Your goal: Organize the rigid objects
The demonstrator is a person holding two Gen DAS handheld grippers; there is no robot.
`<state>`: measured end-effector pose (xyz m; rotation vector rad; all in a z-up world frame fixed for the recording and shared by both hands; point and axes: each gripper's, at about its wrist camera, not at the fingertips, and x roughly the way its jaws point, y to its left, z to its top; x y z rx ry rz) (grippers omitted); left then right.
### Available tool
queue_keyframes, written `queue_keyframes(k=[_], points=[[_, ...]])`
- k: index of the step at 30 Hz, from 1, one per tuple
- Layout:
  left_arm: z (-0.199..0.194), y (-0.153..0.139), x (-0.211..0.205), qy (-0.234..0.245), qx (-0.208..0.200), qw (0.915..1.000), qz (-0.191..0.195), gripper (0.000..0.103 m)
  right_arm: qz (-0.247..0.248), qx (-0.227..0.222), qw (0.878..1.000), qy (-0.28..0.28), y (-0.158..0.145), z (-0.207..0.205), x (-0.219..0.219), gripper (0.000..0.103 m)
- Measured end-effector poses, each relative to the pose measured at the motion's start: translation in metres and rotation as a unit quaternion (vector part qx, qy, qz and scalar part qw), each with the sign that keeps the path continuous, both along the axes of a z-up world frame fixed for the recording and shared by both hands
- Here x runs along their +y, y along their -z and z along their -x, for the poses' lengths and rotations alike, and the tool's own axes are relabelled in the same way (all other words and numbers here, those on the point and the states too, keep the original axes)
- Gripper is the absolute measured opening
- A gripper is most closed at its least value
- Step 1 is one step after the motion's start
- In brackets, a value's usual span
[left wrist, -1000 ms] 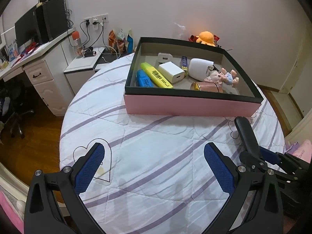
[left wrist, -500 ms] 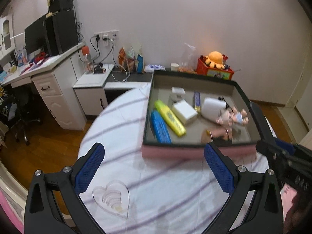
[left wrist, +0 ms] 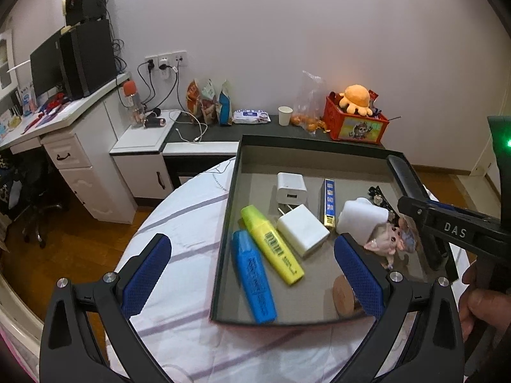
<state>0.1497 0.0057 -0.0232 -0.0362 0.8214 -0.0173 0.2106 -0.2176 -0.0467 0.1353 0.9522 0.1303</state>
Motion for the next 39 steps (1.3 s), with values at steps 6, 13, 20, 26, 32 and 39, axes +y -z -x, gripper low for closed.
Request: queue_keyframes(k=[6, 13, 20, 26, 32, 39], points=[[-0.016, 0.009, -0.006, 0.005, 0.008, 0.9999, 0.007, 0.103, -0.001, 0.002, 1.000, 0.012, 0.003, -0.015, -0.017, 0.044], [-0.020, 0.014, -0.006, 0.003, 0.013, 0.9999, 0.010, 0.103, 0.025, 0.037, 0.999, 0.009, 0.018, -0.039, -0.019, 0.045], [-0.021, 0.016, -0.006, 0.004, 0.016, 0.9998, 0.010, 0.103, 0.034, 0.042, 0.998, 0.019, 0.024, -0.039, -0.020, 0.052], [-0.016, 0.015, -0.010, 0.006, 0.013, 0.9998, 0.010, 0.103, 0.036, 0.006, 0.999, 0.017, 0.007, -0.022, -0.015, 0.079], [-0.004, 0.009, -0.016, 0.008, 0.008, 0.9999, 0.011, 0.103, 0.033, -0.019, 0.999, 0.025, -0.006, 0.001, -0.021, 0.080], [0.017, 0.005, -0.022, 0.012, 0.003, 0.9998, 0.013, 0.103, 0.022, -0.038, 0.999, 0.018, -0.017, 0.035, -0.015, 0.080]])
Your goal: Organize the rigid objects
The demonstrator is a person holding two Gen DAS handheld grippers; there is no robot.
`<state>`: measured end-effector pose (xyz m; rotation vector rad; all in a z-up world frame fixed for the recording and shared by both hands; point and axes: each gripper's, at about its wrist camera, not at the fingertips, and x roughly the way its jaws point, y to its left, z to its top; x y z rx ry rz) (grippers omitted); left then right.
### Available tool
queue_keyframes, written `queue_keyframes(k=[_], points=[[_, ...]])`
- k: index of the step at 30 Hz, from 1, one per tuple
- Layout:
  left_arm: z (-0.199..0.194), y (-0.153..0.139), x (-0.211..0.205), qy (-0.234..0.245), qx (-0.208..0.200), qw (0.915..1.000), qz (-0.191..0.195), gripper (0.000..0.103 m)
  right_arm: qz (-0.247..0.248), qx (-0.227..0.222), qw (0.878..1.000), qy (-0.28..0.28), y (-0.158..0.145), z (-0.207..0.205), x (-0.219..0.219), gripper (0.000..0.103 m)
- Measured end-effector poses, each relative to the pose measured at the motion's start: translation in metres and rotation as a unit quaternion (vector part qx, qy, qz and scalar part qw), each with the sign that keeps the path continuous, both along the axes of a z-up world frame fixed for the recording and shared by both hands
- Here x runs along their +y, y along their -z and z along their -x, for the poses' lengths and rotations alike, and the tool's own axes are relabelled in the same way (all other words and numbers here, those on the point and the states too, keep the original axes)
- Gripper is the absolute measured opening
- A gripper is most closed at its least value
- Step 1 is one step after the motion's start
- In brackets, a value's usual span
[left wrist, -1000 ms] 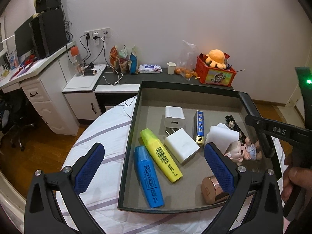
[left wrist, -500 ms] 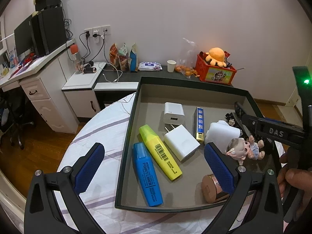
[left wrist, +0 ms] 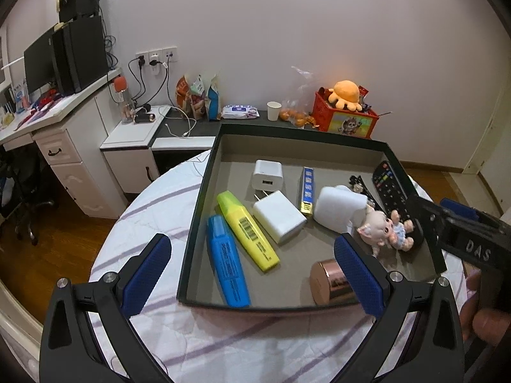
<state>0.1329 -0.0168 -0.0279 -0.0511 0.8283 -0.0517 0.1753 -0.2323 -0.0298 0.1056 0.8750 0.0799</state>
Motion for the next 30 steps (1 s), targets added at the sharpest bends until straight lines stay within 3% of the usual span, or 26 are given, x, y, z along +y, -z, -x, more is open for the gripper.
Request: queue_keyframes(k=[10, 23, 30], points=[[0.053, -0.025, -0.002, 0.002, -0.021, 0.9997, -0.009, 0.103, -0.010, -0.030, 0.999, -0.007, -0.024, 0.070, 0.013, 0.080], [0.160, -0.066, 0.016, 0.001, -0.046, 0.9988, -0.016, 0.103, 0.004, -0.093, 0.996, 0.009, -0.084, 0.193, 0.015, 0.080], [0.203, -0.090, 0.012, 0.003, -0.076, 0.9968, -0.024, 0.103, 0.002, -0.113, 0.994, 0.012, -0.101, 0.236, 0.019, 0.080]])
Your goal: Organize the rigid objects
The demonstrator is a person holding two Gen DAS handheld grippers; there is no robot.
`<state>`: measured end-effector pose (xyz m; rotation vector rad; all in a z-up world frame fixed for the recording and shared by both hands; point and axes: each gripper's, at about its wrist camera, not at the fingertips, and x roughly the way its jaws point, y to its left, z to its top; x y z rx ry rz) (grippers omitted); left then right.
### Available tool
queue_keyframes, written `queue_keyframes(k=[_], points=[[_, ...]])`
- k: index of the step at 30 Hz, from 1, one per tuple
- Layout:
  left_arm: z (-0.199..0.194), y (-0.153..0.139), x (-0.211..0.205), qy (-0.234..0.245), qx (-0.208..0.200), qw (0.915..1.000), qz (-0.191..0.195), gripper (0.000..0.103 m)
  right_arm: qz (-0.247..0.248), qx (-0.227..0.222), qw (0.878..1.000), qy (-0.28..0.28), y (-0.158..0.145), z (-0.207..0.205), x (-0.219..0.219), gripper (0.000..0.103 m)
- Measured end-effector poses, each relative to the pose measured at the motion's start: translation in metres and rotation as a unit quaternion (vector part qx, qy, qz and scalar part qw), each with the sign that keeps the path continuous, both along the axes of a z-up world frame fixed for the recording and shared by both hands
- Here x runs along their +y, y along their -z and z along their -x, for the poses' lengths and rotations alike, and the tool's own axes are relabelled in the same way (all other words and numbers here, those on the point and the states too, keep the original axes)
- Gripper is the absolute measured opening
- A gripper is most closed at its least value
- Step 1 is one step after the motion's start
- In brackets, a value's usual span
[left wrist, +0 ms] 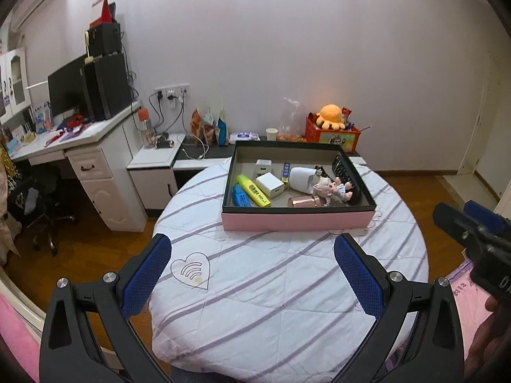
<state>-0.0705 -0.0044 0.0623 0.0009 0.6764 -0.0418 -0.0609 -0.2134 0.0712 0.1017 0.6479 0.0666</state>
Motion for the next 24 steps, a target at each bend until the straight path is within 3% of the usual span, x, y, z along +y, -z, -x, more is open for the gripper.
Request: queue_keyframes(k=[11, 24], points=[[0.028, -0.012, 0.004, -0.006, -0.013, 0.9999, 0.005, 0.103, 0.005, -0.010, 1.000, -0.004, -0.006, 0.025, 0.012, 0.080], [0.027, -0.017, 0.001, 0.001, -0.018, 0.9998, 0.003, 0.103, 0.006, -0.007, 1.000, -0.005, -0.009, 0.026, 0.012, 0.080]])
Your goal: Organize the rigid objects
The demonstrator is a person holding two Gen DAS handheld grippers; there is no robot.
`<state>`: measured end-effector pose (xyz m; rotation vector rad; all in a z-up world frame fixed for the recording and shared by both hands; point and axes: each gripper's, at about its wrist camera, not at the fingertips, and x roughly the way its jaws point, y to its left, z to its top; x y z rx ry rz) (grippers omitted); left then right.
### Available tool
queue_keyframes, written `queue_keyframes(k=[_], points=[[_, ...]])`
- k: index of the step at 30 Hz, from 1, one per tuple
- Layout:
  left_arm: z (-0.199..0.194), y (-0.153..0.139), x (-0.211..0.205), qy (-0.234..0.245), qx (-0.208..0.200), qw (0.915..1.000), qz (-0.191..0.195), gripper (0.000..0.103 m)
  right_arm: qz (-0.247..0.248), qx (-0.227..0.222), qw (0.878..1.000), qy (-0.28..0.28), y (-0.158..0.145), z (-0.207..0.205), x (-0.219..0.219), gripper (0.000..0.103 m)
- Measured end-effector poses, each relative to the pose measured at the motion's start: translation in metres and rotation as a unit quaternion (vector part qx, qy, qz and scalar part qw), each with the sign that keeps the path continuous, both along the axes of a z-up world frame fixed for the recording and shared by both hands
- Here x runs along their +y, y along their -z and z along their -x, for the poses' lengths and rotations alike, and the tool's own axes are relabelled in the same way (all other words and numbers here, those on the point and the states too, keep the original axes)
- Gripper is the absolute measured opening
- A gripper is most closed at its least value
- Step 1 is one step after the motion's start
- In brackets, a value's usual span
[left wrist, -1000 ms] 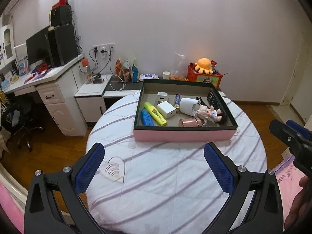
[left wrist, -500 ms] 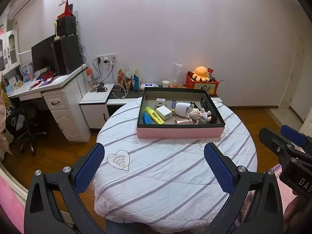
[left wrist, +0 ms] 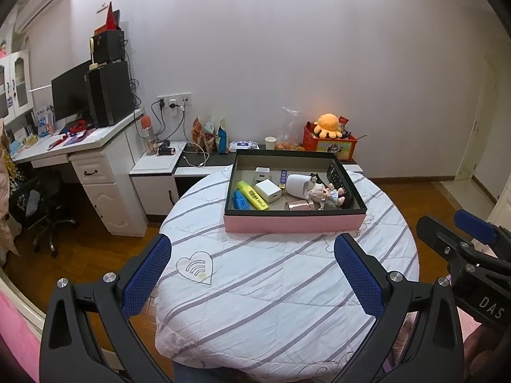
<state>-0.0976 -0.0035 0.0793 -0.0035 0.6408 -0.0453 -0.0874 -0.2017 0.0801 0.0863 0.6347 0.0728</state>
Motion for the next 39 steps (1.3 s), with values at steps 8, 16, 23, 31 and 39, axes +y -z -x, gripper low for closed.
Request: queue_keyframes(k=[8, 16, 23, 31, 39], points=[[-0.009, -0.001, -0.005, 0.004, 0.003, 1.0000, 0.000, 0.103, 0.001, 0.003, 1.000, 0.003, 0.001, -0.006, -0.001, 0.080], [-0.014, -0.001, -0.007, 0.009, 0.005, 0.9999, 0.003, 0.103, 0.000, 0.006, 1.000, 0.005, 0.004, -0.009, -0.001, 0.080], [-0.019, 0.001, -0.010, 0.010, 0.011, 0.9999, -0.002, 0.103, 0.000, 0.008, 1.000, 0.007, 0.007, -0.014, -0.004, 0.080], [-0.022, 0.002, -0.010, 0.014, 0.016, 0.9998, 0.005, 0.103, -0.001, 0.010, 1.000, 0.008, 0.008, -0.014, -0.003, 0.080], [-0.024, 0.002, -0.009, 0.017, 0.014, 0.9998, 0.001, 0.103, -0.001, 0.011, 1.000, 0.009, 0.010, -0.016, -0.004, 0.080]])
